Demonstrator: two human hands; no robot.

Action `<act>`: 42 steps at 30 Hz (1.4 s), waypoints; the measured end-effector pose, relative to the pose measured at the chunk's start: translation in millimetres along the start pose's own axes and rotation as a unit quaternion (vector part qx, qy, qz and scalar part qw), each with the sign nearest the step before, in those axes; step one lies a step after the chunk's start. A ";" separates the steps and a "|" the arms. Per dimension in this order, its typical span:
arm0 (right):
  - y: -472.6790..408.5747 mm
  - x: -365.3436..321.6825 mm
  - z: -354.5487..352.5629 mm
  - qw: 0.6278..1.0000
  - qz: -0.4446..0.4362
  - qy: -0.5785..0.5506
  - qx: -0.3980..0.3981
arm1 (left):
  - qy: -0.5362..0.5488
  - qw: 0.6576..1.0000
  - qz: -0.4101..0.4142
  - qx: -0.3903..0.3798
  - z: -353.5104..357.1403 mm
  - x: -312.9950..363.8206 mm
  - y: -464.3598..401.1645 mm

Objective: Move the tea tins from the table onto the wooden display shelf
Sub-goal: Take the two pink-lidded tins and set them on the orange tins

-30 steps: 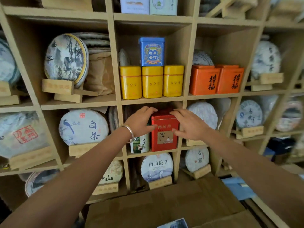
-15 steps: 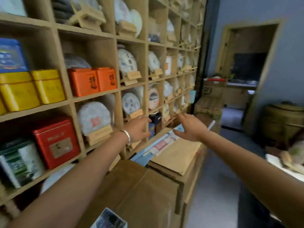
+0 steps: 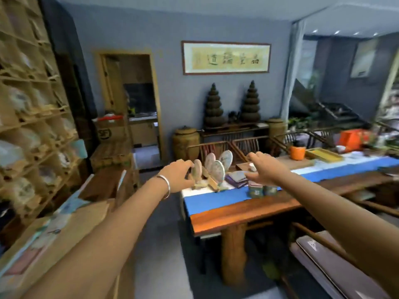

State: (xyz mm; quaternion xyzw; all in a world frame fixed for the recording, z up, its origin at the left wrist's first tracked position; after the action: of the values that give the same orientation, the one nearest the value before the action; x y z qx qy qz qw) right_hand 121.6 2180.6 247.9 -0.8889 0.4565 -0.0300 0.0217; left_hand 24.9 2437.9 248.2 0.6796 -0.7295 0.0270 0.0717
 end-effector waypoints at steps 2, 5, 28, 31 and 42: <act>13.8 52.7 7.7 0.999 0.032 0.008 -0.020 | -0.002 0.999 0.038 -0.016 13.2 43.6 -41.3; 26.4 121.1 15.6 0.998 0.057 0.006 -0.038 | -0.014 0.997 0.069 -0.034 33.3 95.1 -100.2; -139.7 357.4 98.7 0.992 0.025 -0.030 -0.121 | -0.045 0.986 0.053 -0.149 93.2 186.1 -419.5; -182.6 383.3 117.5 0.990 0.032 -0.035 -0.133 | -0.048 0.983 0.063 -0.166 110.1 178.6 -477.4; -322.0 457.8 237.7 0.960 0.044 -0.089 -0.261 | -0.011 0.964 0.080 -0.253 194.7 130.4 -639.8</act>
State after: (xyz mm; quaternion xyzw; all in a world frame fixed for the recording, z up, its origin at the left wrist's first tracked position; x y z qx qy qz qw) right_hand 666.1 1998.5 47.5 -0.8417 0.4837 0.1702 -0.1693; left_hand 640.0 2234.6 37.0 0.5793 -0.7651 -0.1602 0.2310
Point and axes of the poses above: each hand's wrist, its own y-axis away from the middle knuckle, its own z-axis out of the palm, x = y × z, the point moved 4 cm from there along -y, towards the middle knuckle, and after that the axes turned 15 degrees about -x, right-handed, at the moved point
